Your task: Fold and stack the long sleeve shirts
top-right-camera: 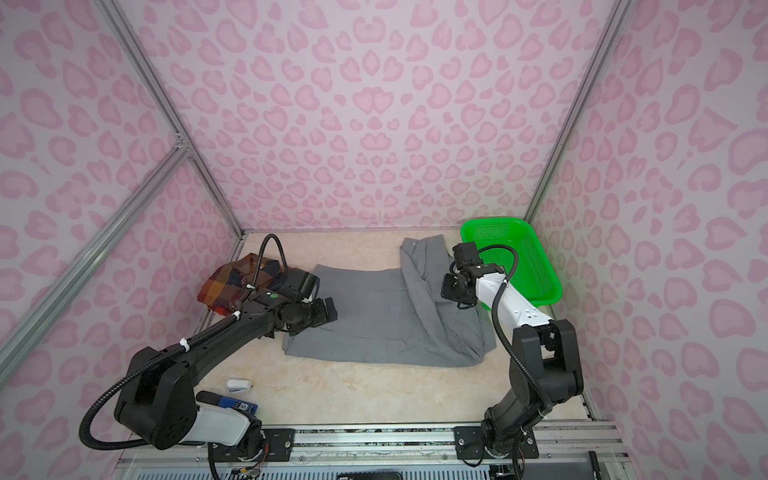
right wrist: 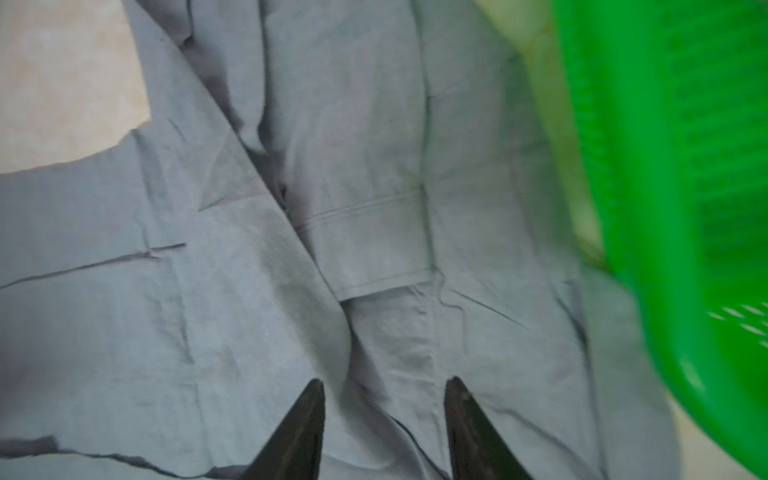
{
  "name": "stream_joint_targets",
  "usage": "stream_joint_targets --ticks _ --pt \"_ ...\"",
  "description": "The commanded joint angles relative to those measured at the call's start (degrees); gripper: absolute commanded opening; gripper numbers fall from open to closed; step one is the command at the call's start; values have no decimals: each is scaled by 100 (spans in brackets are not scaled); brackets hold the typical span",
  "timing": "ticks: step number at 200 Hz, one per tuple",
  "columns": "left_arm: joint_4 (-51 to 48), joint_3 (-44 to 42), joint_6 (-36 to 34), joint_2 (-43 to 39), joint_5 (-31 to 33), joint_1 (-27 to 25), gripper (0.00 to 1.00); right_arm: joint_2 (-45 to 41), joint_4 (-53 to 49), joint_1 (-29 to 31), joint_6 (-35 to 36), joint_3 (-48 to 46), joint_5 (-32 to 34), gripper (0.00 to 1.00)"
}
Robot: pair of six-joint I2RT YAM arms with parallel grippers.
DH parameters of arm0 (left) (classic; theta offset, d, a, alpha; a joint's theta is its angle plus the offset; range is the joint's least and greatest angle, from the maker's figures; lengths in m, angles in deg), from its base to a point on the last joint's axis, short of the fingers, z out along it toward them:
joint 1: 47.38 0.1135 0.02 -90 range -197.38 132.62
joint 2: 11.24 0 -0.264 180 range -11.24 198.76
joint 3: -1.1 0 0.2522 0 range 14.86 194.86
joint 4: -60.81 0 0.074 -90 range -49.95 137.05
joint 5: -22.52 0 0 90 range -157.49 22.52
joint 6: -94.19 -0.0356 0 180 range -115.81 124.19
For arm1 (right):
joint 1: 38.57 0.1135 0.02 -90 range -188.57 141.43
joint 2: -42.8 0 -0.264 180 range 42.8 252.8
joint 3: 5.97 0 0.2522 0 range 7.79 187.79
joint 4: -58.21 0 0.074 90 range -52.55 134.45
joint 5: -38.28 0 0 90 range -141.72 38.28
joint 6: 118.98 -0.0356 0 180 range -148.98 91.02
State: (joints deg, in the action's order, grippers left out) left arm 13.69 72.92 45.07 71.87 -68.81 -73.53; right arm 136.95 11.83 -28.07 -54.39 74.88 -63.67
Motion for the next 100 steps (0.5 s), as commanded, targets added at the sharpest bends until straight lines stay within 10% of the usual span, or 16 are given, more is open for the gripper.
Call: stream_joint_targets --ticks 1,32,72,100 --pt "167 196 -89 70 -87 -39 99 378 872 67 -212 -149 -1379 49" --pt "248 30 6 31 -74 -59 99 900 1155 154 -296 -171 -1307 49" --pt "287 -75 59 65 -122 -92 99 1068 1086 248 -278 6 -885 7" --pt "378 -142 104 152 -133 -144 99 446 737 444 -209 62 233 0"
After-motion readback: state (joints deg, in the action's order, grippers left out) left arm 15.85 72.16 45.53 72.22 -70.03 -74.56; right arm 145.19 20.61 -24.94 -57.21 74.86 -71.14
